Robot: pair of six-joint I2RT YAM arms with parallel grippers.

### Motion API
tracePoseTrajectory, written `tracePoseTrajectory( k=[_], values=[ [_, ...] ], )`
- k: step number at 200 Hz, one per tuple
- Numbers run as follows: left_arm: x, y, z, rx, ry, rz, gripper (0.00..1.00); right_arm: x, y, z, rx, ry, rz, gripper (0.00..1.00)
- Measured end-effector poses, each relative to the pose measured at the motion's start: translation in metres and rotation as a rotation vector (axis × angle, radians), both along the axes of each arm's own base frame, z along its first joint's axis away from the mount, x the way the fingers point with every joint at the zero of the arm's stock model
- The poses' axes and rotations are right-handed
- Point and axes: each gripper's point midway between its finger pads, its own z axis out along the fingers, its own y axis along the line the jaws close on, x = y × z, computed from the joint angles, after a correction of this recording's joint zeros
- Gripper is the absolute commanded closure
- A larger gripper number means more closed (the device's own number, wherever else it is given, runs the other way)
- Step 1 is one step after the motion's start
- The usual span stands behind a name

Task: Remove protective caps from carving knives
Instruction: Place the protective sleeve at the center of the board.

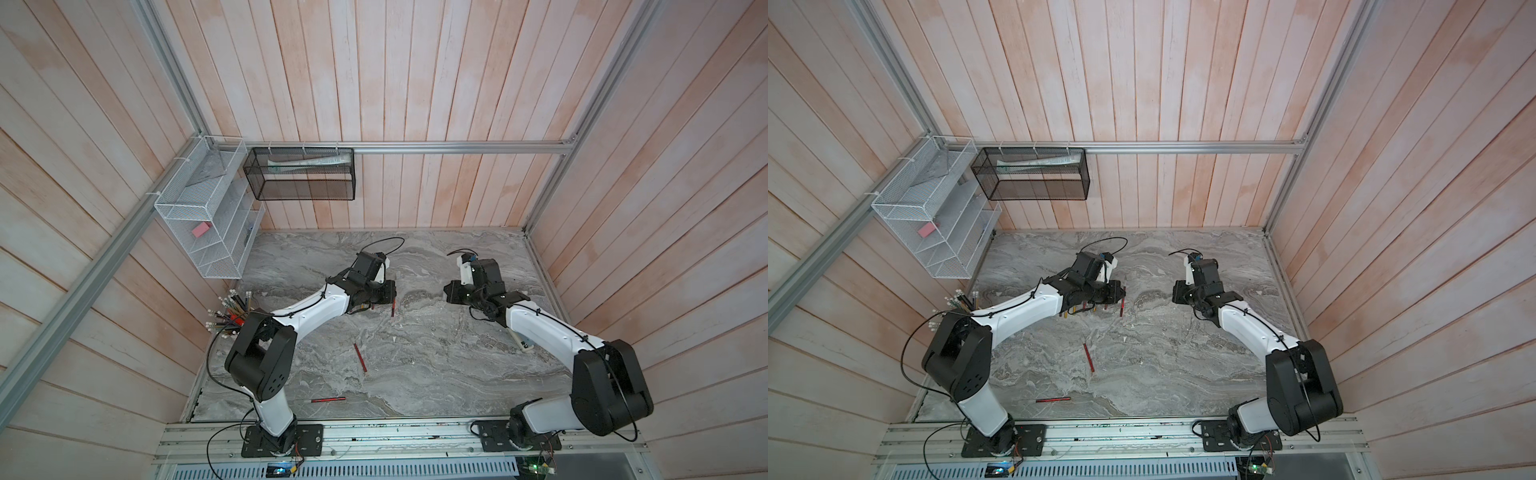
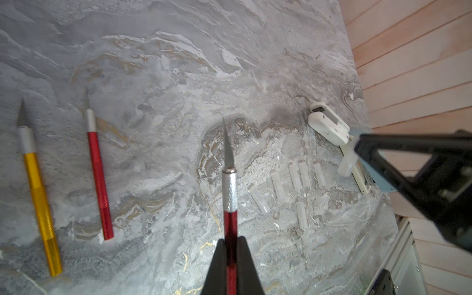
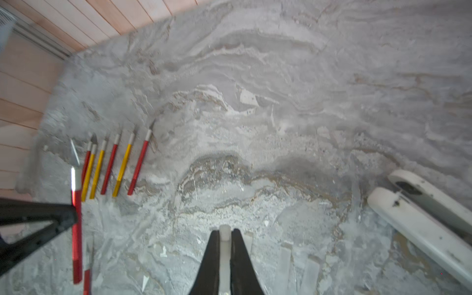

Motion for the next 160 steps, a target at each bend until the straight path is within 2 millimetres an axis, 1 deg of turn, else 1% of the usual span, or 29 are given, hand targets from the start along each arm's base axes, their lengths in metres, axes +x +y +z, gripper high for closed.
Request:
tracePoseTrajectory(
  k=[31,51,73,98,135,160],
  values=[
    [0.013,-0.003,-0.007,0.015,0.013,0.011,1.00,-0.025,0.014,-0.019,-0.066,0.074,0.057,1.00],
    [0.021,-0.005,-0.014,0.032,0.025,0.020,1.00,-0.038,0.013,-0.035,-0.090,0.122,0.062,1.00],
    [0.031,-0.005,-0.023,0.056,0.040,0.034,1.00,-0.058,0.011,-0.056,-0.110,0.188,0.069,1.00],
    [0.036,-0.004,-0.033,0.080,0.056,0.046,1.00,-0.077,0.008,-0.076,-0.129,0.251,0.072,1.00],
    [0.038,-0.002,-0.045,0.109,0.083,0.046,1.00,-0.089,0.002,-0.089,-0.137,0.291,0.060,1.00],
    [0.043,-0.003,-0.051,0.128,0.089,0.047,1.00,-0.090,0.001,-0.092,-0.135,0.300,0.052,1.00]
  ],
)
